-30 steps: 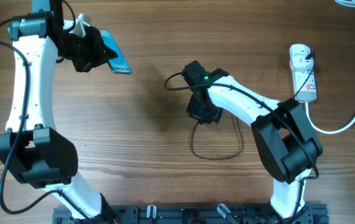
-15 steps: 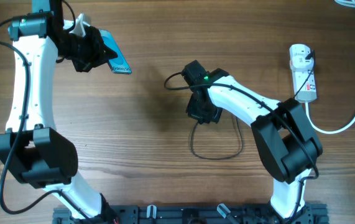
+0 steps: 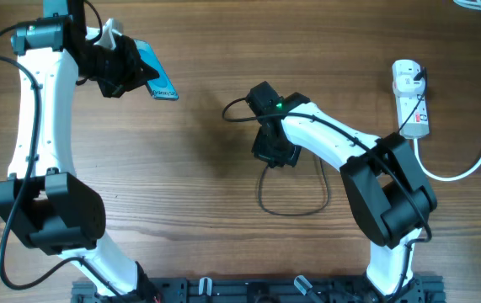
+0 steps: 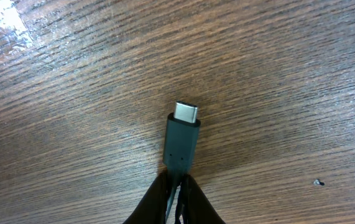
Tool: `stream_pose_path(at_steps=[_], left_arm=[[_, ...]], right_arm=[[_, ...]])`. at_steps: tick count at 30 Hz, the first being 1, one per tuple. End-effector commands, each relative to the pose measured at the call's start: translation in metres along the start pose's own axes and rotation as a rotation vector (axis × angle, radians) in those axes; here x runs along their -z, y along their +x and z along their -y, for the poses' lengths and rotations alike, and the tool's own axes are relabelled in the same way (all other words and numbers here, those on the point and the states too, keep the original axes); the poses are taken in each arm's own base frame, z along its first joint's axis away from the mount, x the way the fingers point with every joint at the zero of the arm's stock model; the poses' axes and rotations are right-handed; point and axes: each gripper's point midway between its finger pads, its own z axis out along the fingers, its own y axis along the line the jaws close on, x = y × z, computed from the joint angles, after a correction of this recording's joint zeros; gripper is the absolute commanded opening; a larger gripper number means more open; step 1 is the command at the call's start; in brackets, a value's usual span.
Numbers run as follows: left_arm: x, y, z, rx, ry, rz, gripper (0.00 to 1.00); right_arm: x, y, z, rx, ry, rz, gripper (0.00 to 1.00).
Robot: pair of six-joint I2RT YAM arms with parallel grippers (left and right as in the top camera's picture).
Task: Plug charger to phone and switch on socket
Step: 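Close the right gripper on the USB-C plug, then lift the USB-C plug with the right gripper toward the phone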
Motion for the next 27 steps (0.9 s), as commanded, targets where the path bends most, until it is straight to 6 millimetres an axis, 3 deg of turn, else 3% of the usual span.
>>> stream_pose_path(at_steps=[1,14,18,22,25,27], left_arm=[[0.003,0.0,0.005,-0.007,0.013,0.007,0.04],[0.003,0.0,0.005,-0.008,0.013,0.007,0.04],[0.003,0.0,0.011,-0.047,0.045,0.005,0.04],[0.014,0.013,0.063,-0.282,0.356,-0.046,0.04],[0.021,0.011,0.081,-0.343,0.46,-0.03,0.04],[0.029,0.012,0.096,-0.381,0.556,-0.031,0.04]], right_arm=[[-0.018,0.002,0.008,-0.006,0.05,-0.012,0.11],[-0.018,-0.001,0.009,0.001,0.057,0.001,0.07],[-0.011,-0.003,0.002,0.08,0.029,0.003,0.04],[0.026,-0.008,-0.013,0.149,-0.062,0.065,0.04],[0.061,-0.007,-0.031,0.27,-0.181,0.116,0.04],[0.095,0.005,-0.055,0.446,-0.346,0.128,0.04]])
